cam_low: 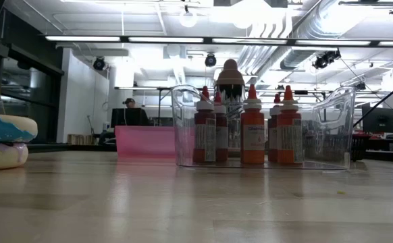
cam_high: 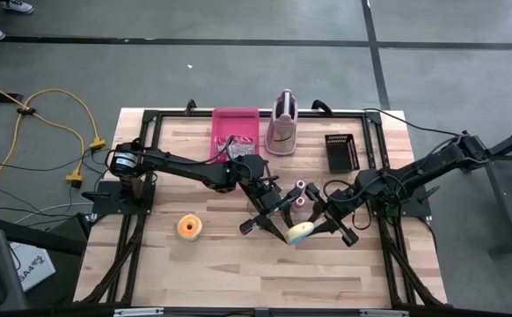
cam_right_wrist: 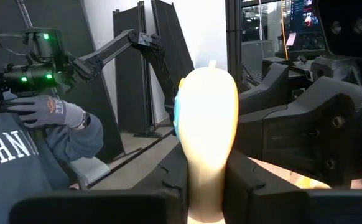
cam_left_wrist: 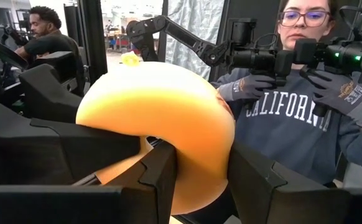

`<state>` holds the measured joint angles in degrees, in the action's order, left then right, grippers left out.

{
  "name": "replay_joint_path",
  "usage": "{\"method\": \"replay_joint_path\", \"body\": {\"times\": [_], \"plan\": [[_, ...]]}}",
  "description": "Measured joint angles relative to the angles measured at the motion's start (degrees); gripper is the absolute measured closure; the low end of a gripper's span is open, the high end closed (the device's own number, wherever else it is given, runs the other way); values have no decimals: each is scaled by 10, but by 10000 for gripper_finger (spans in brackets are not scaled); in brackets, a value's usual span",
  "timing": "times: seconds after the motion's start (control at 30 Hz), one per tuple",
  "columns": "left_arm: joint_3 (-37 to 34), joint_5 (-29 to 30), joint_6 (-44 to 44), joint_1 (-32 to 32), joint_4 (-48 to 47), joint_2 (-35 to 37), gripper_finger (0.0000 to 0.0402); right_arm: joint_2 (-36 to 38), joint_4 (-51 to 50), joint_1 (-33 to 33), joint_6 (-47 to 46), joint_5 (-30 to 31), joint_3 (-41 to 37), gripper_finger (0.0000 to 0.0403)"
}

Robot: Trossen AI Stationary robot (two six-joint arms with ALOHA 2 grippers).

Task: Pick & Place Food Item
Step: Put the bottom blue donut into the black bin

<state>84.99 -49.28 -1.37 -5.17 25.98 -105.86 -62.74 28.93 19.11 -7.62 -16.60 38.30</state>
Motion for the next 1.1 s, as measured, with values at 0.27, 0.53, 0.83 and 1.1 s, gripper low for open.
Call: {"method": "replay_joint_path", "body": {"times": [0.27, 0.53, 0.83, 1.1], "plan": [[0, 0, -1, 0, 0, 0, 278, 0, 0, 0, 1, 0, 0, 369], [0, -1, 0, 0, 0, 0, 213, 0, 0, 0, 0, -3, 0, 363], [0, -22, 0, 0, 0, 0, 172, 0, 0, 0, -3, -12, 0, 365], [0, -24, -1, 2, 0, 0, 171, 30, -56, 0, -58, -20, 1, 365]]}}
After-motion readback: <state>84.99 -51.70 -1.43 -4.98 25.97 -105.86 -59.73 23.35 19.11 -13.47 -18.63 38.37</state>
